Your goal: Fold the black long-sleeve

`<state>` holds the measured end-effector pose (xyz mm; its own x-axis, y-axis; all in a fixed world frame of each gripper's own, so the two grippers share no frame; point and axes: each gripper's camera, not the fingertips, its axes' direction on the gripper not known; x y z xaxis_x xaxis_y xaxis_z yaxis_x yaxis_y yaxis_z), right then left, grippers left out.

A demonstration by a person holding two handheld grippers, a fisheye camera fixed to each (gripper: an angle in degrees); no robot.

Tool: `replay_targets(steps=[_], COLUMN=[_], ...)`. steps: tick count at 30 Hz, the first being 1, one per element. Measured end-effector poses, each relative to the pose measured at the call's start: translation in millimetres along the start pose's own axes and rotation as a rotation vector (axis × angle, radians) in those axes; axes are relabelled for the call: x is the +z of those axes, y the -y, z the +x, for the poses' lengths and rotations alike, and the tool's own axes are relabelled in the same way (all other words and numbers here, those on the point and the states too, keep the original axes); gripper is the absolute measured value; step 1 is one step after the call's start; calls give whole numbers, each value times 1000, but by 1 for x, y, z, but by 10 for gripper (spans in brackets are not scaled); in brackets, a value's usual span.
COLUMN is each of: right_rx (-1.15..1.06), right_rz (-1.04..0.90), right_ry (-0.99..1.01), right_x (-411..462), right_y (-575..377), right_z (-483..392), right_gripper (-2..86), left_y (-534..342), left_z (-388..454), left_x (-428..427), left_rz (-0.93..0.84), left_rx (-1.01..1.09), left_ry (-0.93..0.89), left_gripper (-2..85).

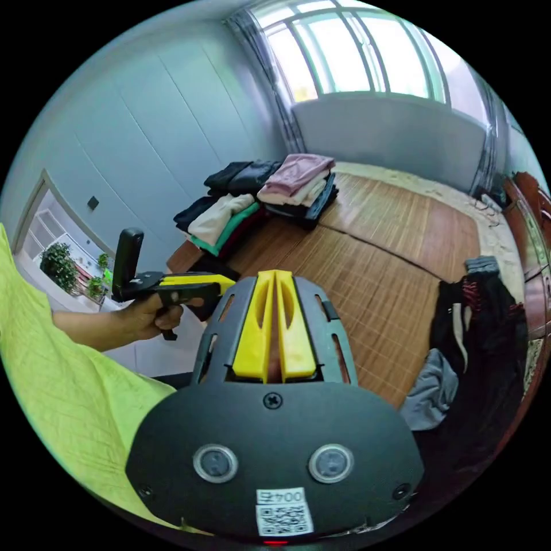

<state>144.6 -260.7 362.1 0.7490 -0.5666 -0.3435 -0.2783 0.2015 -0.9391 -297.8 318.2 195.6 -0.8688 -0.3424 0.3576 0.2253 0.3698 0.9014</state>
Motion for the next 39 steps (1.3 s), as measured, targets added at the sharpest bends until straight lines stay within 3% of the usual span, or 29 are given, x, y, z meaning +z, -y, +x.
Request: replay_targets(steps=[3, 7, 9, 12, 21, 25, 28, 31, 36, 39], right_rx=[-33, -72, -90, -183, -173, 21, 305, 596, 933, 1123], right_rz=[98, 162, 229, 219, 134, 230, 234, 99, -84, -148], right_ry=[-40, 61, 113, 284, 490, 481, 152, -111, -196, -144], right_x=[-53, -104, -123, -134, -124, -136, -134, -107, -54, -26], right_y=[-20, -47, -60, -70, -68, -74, -93, -116, -129, -136], right_z=[13, 45, 57, 70, 118, 181, 261, 356, 468, 513], right_gripper=[0, 17, 44, 74, 48, 89, 145, 156, 166, 94], left_y=[1, -33, -54, -95, -158, -170, -188, -212, -247, -261], left_z=[118, 241, 272, 307, 312, 278, 227, 189, 153, 140], left_x=[89, 187, 228, 302, 508, 581, 600, 601, 619, 644], left_rz=[-8, 75, 96, 78, -37, -32, 0, 63, 92, 89], left_rx=[265, 512, 530, 565, 421, 274, 105, 8, -84, -142], left_ry=[25, 38, 52, -87, -111, 56, 130, 182, 261, 273], left_gripper=[8, 13, 16, 22, 18, 6, 5, 9, 25, 50])
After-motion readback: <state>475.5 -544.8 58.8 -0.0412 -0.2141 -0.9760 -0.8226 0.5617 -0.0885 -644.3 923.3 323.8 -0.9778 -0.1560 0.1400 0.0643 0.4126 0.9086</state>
